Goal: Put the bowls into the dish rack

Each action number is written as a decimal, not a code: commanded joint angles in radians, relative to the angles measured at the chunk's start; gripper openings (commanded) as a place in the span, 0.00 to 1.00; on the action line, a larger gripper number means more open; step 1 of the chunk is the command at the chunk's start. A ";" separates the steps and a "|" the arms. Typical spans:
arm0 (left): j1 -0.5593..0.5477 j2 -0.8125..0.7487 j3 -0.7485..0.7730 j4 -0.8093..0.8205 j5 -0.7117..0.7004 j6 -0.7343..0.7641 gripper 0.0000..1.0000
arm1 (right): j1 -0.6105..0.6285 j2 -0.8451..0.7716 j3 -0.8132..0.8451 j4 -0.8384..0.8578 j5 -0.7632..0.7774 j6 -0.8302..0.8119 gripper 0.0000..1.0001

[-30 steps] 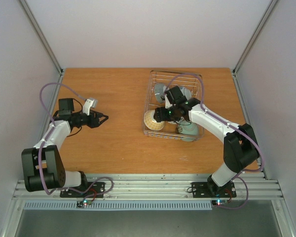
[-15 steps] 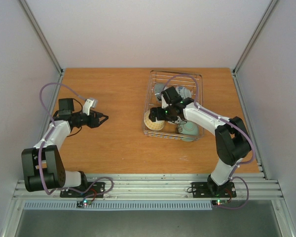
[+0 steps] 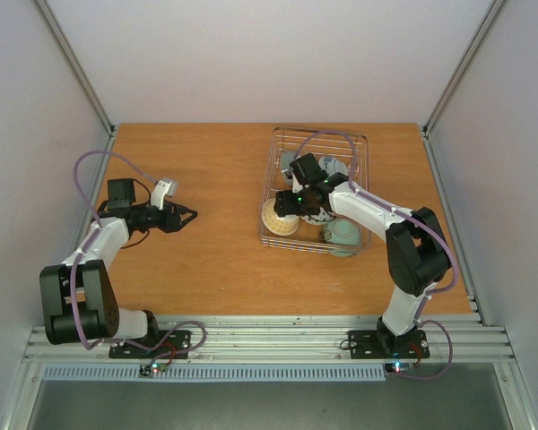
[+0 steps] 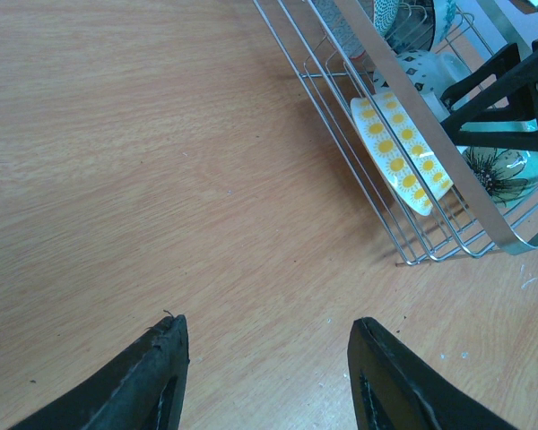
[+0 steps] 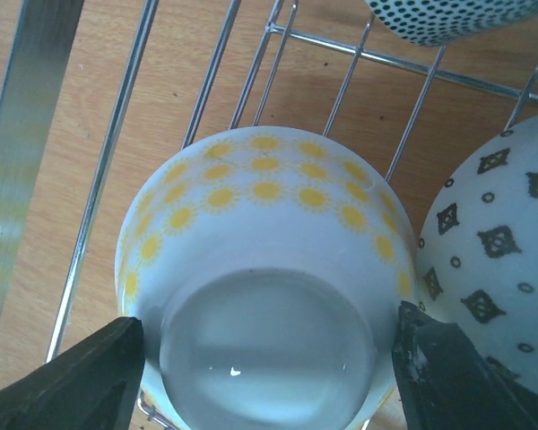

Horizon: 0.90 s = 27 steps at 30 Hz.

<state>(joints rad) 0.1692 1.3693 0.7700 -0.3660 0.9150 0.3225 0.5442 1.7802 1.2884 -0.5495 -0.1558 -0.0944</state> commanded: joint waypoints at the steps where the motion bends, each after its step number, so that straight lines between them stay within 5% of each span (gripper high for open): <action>1: 0.007 0.008 0.008 0.008 0.004 0.016 0.50 | 0.006 0.005 0.010 -0.010 0.040 -0.001 0.72; 13: 0.007 0.008 0.008 0.007 0.002 0.019 0.50 | 0.005 -0.013 -0.003 -0.001 0.041 -0.009 0.39; 27: 0.007 0.005 0.008 0.008 0.005 0.018 0.49 | 0.023 -0.085 -0.038 -0.029 0.052 -0.014 0.28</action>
<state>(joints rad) 0.1692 1.3697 0.7700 -0.3664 0.9146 0.3229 0.5488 1.7283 1.2701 -0.5446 -0.1223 -0.0986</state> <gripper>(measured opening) 0.496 0.528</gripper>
